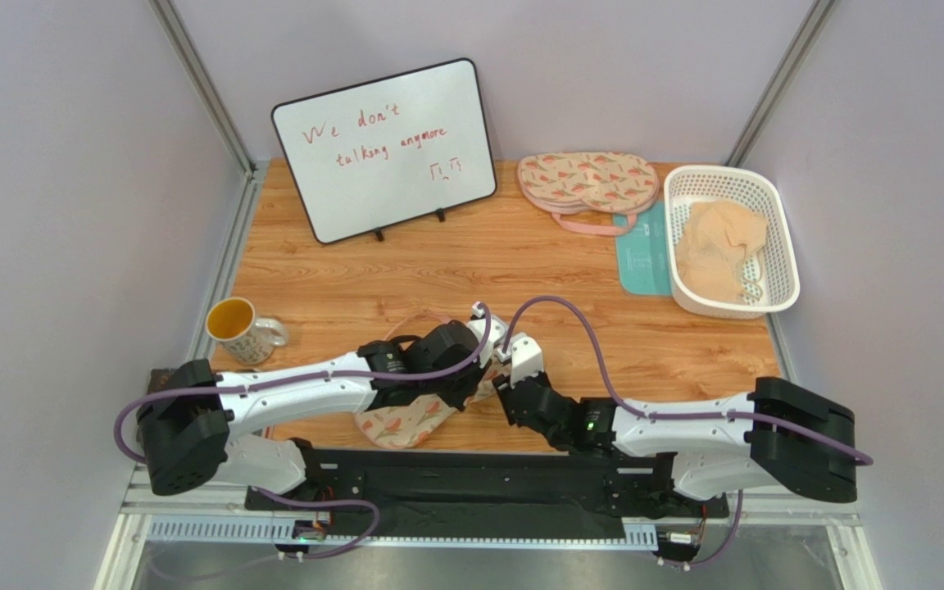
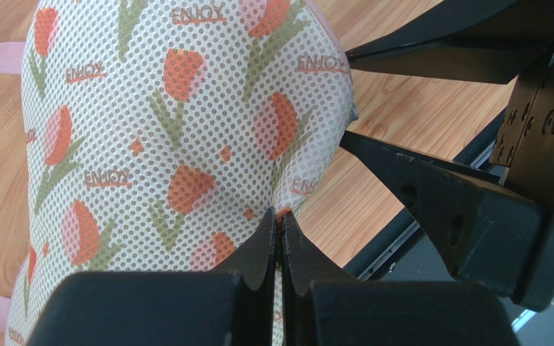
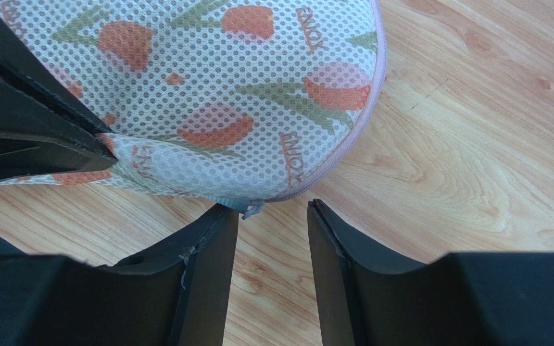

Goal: Unzip the laundry bag and remove the bra

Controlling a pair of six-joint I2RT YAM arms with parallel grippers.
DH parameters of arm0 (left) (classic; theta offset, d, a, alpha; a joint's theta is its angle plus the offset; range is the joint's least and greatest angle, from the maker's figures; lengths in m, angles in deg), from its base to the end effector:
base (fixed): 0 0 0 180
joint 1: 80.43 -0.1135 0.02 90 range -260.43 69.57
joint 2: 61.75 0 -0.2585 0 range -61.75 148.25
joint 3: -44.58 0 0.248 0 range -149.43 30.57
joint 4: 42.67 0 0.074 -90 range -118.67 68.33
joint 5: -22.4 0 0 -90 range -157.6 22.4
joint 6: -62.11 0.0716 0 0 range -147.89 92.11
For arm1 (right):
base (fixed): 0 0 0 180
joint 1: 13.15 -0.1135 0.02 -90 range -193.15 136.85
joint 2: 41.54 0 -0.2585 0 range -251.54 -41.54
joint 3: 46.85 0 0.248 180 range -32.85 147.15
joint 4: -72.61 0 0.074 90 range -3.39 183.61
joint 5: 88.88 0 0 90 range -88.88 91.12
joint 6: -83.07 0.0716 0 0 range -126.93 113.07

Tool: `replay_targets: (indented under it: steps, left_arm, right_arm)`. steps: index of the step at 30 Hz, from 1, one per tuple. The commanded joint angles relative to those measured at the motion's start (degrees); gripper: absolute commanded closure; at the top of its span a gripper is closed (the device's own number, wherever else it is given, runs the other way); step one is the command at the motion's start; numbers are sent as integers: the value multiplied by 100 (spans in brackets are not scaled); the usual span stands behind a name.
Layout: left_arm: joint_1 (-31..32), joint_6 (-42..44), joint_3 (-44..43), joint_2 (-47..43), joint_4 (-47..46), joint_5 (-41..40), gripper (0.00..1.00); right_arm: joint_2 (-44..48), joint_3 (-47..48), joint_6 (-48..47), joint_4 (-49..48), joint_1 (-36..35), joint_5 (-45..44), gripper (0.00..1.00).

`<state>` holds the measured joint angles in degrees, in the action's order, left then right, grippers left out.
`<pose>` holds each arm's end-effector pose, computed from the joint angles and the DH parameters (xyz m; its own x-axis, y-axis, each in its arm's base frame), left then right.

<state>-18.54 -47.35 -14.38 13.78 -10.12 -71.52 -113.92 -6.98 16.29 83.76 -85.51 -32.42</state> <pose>0.1402 -0.2520 0.1831 -0.6220 0.4591 -0.6343 0.6912 0.7026 -0.1693 0.1127 0.2240 0.1343 -0.4577 -0.3549 -0.8152 -0.5362 0.8416 -0.0653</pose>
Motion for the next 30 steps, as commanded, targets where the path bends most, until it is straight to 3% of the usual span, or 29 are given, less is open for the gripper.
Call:
replay_targets:
  steps: [1, 5, 8, 9, 10, 11, 25, 30]
  left_arm:
    - [34, -49, -93, -126, -26, 102, 100]
    - [34, -66, -75, -135, -53, 111, 100]
    - [34, -49, -58, -126, -44, 120, 100]
    - [34, -49, -49, -135, -44, 120, 100]
    - [34, -49, -40, -143, -44, 120, 100]
    - [34, -49, -32, -152, -53, 120, 100]
    - [34, 56, 302, -328, -88, 146, 100]
    - [34, 171, 469, -477, -228, 295, 100]
  right_arm:
    - [242, 68, -169, -567, -33, -162, 55]
    - [268, 94, -239, -532, -33, -162, 58]
    - [268, 129, -283, -445, -33, -197, 67]
    - [259, 138, -283, -418, -33, -249, 72]
    - [259, 138, -283, -392, -33, -276, 95]
    - [233, 147, -275, -348, -33, -319, 100]
    - [689, 50, -336, 153, 2, -794, 100]
    - [883, -73, -458, 224, 318, -514, 100]
